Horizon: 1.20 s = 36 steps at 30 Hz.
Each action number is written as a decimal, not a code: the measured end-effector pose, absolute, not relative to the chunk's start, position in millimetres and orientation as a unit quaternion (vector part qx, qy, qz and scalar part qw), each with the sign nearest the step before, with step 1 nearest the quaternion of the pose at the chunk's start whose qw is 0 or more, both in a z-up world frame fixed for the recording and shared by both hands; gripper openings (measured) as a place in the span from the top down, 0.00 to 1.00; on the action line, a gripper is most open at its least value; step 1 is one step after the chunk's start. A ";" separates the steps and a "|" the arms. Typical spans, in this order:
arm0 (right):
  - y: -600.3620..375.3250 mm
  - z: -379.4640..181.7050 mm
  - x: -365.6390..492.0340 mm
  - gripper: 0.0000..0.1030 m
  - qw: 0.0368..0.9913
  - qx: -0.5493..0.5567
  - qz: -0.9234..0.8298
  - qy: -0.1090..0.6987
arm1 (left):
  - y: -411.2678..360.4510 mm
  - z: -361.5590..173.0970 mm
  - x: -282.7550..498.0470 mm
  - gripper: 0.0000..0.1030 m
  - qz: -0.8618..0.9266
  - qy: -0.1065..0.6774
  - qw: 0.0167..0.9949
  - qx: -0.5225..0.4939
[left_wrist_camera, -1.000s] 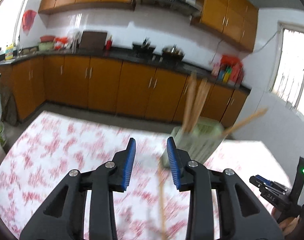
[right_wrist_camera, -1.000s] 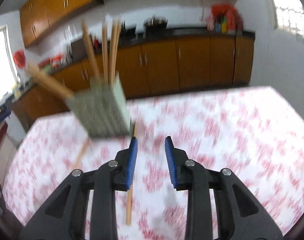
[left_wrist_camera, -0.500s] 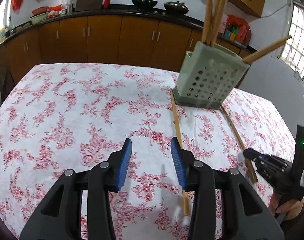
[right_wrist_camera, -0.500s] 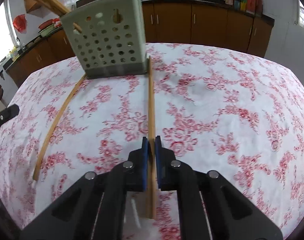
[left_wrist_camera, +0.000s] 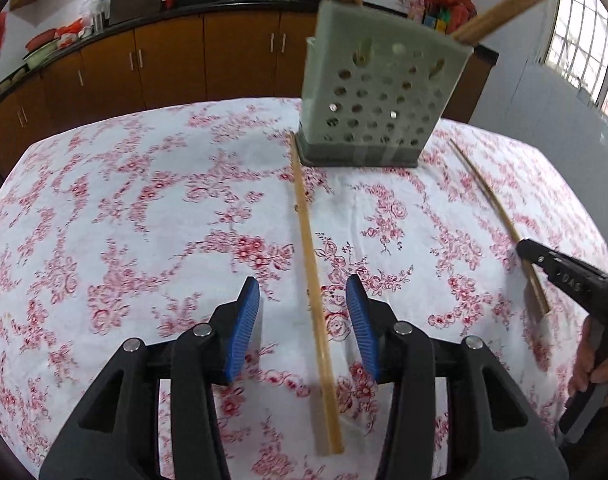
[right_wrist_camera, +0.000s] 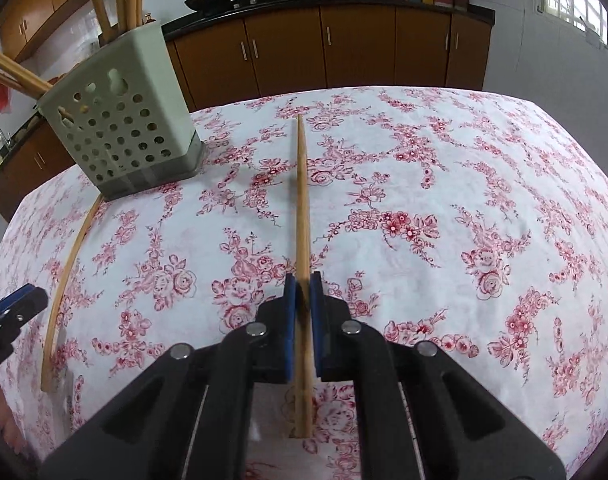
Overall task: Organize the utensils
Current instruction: 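Lower the open left tool onto a loose chopstick while the right tool grasps another, then close the left tool on its chopstick and lift while the right tool lifts its chopstick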
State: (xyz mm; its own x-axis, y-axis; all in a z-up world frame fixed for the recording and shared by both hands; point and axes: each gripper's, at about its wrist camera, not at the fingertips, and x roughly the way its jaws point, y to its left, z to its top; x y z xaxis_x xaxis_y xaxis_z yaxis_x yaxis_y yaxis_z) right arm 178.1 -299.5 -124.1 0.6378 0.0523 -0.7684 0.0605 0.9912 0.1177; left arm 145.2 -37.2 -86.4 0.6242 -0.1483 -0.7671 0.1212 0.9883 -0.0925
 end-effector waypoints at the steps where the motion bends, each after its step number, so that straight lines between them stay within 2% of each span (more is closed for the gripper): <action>1: -299.3 -124.4 179.3 0.92 0.902 0.067 -0.002 0.426 | -39.3 -88.7 146.7 0.55 -0.072 0.428 0.901 -0.011; 3: -300.3 -124.0 179.5 0.92 0.902 0.067 -0.001 0.426 | -43.8 -93.1 149.5 0.57 -0.063 0.430 0.901 -0.001; 8: -299.9 -124.2 180.2 0.92 0.902 0.065 -0.001 0.426 | -45.0 -97.0 154.3 0.91 -0.035 0.428 0.903 0.010; 9: -299.5 -124.5 180.8 0.92 0.902 0.065 0.000 0.427 | -41.1 -96.8 155.5 0.92 -0.030 0.429 0.903 0.005; 19: -292.8 -125.0 188.2 0.92 0.903 0.057 0.010 0.425 | 20.4 -98.4 163.1 0.92 0.033 0.428 0.903 -0.014; 31: -288.7 -125.7 187.9 0.92 0.907 0.040 0.012 0.419 | 37.3 -98.4 163.3 0.90 0.022 0.424 0.905 -0.037; 36: -288.3 -126.0 187.9 0.92 0.907 0.041 0.012 0.419 | 35.0 -98.2 162.3 0.82 0.011 0.423 0.905 -0.035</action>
